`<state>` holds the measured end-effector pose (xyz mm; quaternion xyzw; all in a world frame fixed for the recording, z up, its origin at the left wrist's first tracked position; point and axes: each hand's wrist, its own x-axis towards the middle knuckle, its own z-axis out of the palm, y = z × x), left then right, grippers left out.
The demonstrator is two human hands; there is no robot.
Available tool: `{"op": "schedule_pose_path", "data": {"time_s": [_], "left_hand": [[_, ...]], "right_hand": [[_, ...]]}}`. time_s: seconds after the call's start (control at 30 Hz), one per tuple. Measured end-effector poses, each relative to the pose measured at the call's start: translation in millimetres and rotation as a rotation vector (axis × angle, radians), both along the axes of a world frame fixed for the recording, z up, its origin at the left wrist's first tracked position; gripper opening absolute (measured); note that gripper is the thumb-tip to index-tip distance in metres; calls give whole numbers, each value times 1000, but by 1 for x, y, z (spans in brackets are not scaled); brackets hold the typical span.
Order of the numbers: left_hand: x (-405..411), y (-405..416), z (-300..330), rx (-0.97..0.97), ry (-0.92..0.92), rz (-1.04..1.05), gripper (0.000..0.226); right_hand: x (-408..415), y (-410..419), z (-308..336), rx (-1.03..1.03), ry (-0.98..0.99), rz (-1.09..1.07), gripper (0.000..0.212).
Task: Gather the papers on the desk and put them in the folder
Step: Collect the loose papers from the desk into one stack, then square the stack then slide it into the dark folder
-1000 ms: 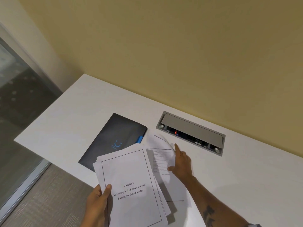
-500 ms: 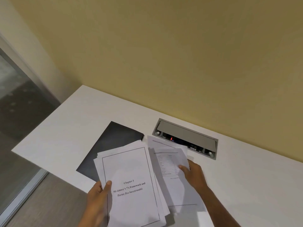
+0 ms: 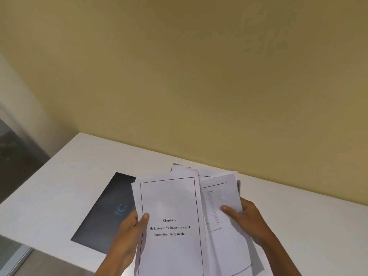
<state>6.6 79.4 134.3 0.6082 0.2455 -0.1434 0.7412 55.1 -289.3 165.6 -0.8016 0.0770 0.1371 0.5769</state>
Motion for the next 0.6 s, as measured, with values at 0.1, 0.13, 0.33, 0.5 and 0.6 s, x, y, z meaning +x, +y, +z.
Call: {"op": "schedule_pose_path", "data": {"time_s": [0.1, 0.13, 0.33, 0.5, 0.6], "left_hand": [[10, -19, 12, -24, -24, -62, 24], [13, -24, 16, -40, -24, -84, 25], [19, -59, 25, -18, 63, -110, 12], [20, -71, 8, 63, 128, -157, 13], [18, -77, 2, 140, 156, -132, 11]], "right_hand": [[-3, 3, 4, 70, 12, -22, 45], [-5, 5, 4, 79, 19, -22, 48], [-20, 17, 0, 185, 120, 22, 35], [-33, 17, -12, 288, 203, -17, 33], [-40, 17, -17, 336, 243, -56, 38]]}}
